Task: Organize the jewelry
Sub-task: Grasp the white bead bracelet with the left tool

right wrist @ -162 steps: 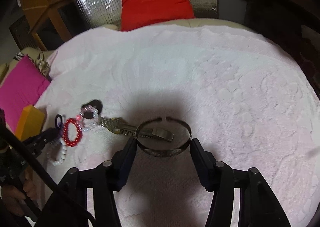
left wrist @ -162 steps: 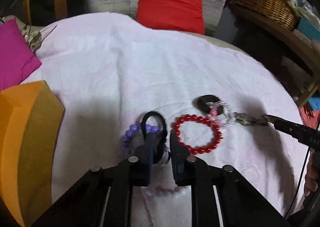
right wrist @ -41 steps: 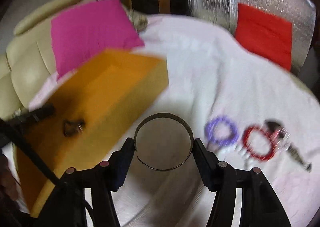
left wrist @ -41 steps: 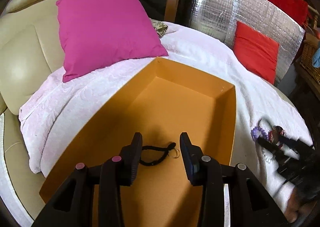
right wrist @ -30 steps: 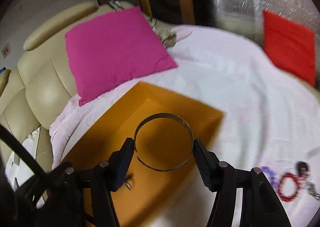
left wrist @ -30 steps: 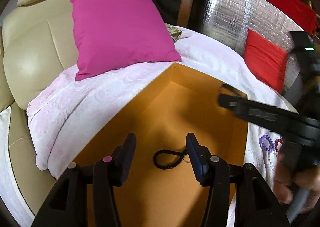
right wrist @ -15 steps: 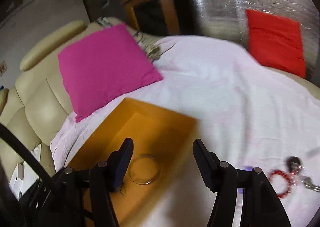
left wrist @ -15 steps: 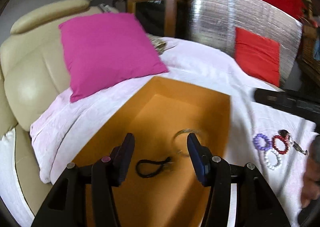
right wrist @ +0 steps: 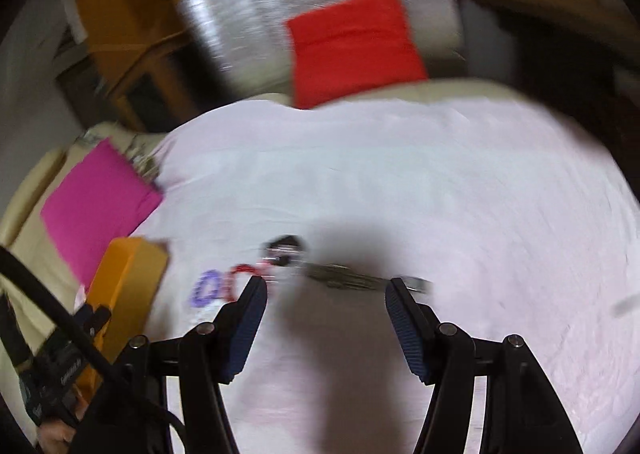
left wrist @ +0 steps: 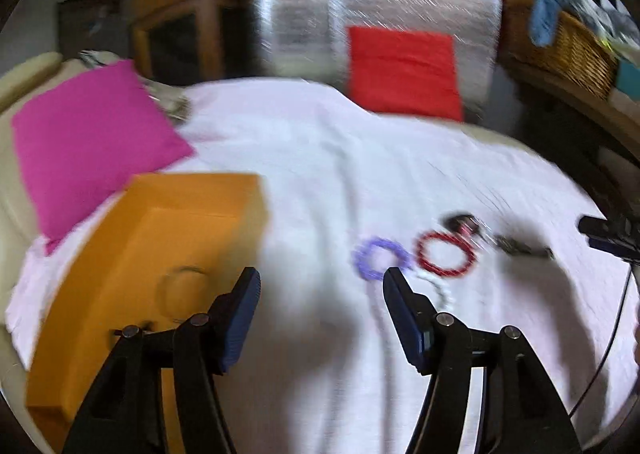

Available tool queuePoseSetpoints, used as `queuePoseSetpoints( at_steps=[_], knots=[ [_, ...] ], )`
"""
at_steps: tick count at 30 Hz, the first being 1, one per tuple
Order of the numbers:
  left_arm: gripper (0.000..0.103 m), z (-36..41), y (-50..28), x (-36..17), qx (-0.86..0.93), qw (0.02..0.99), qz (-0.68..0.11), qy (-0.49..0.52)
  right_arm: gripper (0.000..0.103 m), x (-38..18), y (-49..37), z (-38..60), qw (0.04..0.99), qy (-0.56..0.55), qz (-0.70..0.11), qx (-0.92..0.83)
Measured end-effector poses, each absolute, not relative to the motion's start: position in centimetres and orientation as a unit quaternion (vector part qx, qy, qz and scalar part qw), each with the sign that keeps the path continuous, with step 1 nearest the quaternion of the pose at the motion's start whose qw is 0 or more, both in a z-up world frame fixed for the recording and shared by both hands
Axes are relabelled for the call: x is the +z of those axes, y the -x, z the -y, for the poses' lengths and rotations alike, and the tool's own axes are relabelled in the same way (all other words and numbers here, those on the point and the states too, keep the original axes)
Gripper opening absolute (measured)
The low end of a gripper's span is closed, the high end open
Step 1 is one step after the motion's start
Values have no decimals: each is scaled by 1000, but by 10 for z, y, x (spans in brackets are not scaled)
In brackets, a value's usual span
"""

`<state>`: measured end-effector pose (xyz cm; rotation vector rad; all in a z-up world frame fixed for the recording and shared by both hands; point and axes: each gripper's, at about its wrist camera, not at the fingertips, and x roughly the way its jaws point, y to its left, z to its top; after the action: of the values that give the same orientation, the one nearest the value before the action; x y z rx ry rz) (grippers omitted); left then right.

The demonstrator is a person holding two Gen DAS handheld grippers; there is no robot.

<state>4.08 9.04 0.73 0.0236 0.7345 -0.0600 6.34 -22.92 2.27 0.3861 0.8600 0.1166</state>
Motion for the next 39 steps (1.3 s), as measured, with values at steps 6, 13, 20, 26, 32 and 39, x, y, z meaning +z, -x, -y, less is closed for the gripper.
queuePoseSetpoints(
  at_steps=[6, 13, 20, 26, 32, 39],
  knots=[
    [65, -52, -59, -16, -82, 908, -410, -24, 65, -15, -96, 262, 860, -237, -446, 72],
    [65, -39, -72, -38, -119, 888, -443, -30, 65, -41, -130, 251, 855, -223, -462, 78],
    [52, -40, -78, -49, -176, 866, -467, 27, 66, -46, -131, 228, 809, -230, -511, 177],
    [37, -37, -71, -51, -186, 861, -472, 27, 65, -27, -112, 207, 842, -141, -491, 175],
    [51, -36, -67, -51, -196, 858, -473, 38, 66, -24, -125, 199, 879, -86, -456, 114],
    [52, -35, -78, -54, -196, 860, -469, 49, 67, -42, -140, 184, 867, -66, -475, 135]
  ],
)
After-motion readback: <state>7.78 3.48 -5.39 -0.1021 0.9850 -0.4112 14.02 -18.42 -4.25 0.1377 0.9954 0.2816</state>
